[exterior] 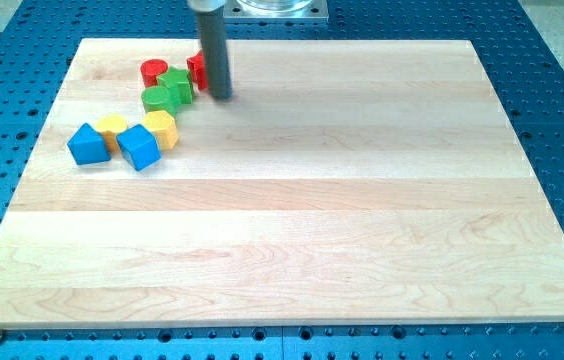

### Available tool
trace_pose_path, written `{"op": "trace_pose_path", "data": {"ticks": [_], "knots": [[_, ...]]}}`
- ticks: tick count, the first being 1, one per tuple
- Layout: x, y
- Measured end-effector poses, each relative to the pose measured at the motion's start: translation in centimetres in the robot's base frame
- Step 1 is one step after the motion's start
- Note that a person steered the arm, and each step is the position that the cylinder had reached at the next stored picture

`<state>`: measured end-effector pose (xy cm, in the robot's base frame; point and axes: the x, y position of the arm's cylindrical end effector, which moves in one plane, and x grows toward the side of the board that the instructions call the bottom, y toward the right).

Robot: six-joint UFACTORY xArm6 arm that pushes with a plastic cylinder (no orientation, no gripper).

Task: Place the red and green blocks parallel to each other

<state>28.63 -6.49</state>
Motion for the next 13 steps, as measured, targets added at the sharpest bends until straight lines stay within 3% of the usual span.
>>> {"op": "trace_pose_path", "data": {"ticks": [2,4,6,8,9,11,13], "knots": [[-2.3,-0.3],[-3.7,-5.4],[-0.1,-9.0],[-5.4,-11.1],[-5.0,-11.6],[1.8,-10.1],[2.5,-8.7]]}}
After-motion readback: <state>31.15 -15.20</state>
